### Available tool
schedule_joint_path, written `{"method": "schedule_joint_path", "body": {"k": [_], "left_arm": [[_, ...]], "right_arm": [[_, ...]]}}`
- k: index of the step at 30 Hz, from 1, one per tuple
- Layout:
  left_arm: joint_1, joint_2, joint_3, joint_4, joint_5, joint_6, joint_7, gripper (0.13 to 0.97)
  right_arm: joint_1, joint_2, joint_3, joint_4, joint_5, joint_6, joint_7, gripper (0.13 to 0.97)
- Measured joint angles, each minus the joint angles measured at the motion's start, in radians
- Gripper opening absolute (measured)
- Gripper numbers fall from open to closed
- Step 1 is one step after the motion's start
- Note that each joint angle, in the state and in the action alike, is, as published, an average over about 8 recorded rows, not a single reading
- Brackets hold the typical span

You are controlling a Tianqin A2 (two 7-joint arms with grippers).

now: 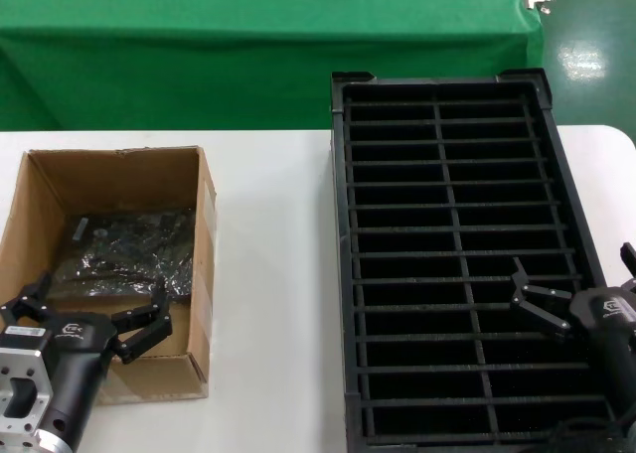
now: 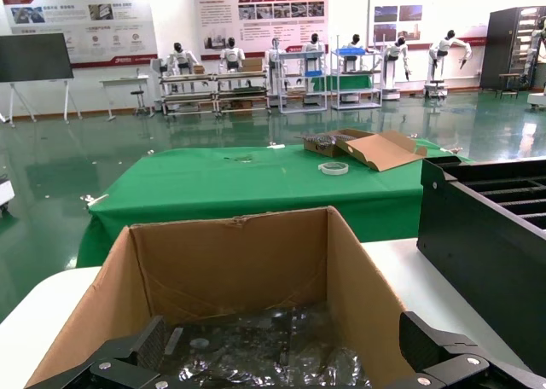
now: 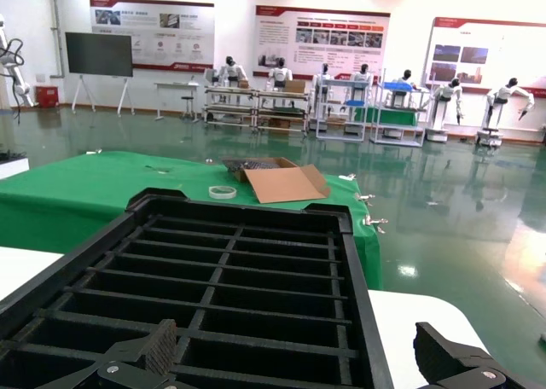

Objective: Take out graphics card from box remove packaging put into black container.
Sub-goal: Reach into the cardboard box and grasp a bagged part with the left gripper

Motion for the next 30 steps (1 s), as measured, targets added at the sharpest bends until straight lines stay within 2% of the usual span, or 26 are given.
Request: {"method": "schedule_joint_path", "body": {"k": [8, 12, 14, 16, 19, 22, 24, 26, 30], "left_arm": [[0.000, -0.001, 0.001, 0.000, 0.000, 0.000, 0.000, 0.966], [-0.010, -0.024, 0.015, 0.006, 0.003, -0.004, 0.004, 0.966], [-0.025, -0.053, 0.036, 0.014, 0.001, -0.011, 0.010, 0.966], [-0.048, -0.098, 0.070, 0.028, -0.002, -0.021, 0.020, 0.966], [-0.099, -0.180, 0.134, 0.056, -0.001, -0.030, 0.036, 0.966], [-0.163, -0.261, 0.197, 0.090, 0.031, -0.017, 0.043, 0.966], [-0.209, -0.304, 0.229, 0.115, 0.077, 0.008, 0.038, 0.966], [-0.255, -0.333, 0.251, 0.142, 0.141, 0.043, 0.029, 0.966], [-0.351, -0.366, 0.279, 0.206, 0.305, 0.139, 0.003, 0.966]], "right_arm": [[0.000, 0.000, 0.000, 0.000, 0.000, 0.000, 0.000, 0.966], [0.000, 0.000, 0.000, 0.000, 0.000, 0.000, 0.000, 0.966], [0.000, 0.000, 0.000, 0.000, 0.000, 0.000, 0.000, 0.966], [0.000, 0.000, 0.000, 0.000, 0.000, 0.000, 0.000, 0.966], [0.000, 0.000, 0.000, 0.000, 0.000, 0.000, 0.000, 0.966], [0.000, 0.000, 0.000, 0.000, 0.000, 0.000, 0.000, 0.966], [0.000, 0.000, 0.000, 0.000, 0.000, 0.000, 0.000, 0.966], [0.000, 0.000, 0.000, 0.000, 0.000, 0.000, 0.000, 0.966], [0.000, 0.000, 0.000, 0.000, 0.000, 0.000, 0.000, 0.966]]}}
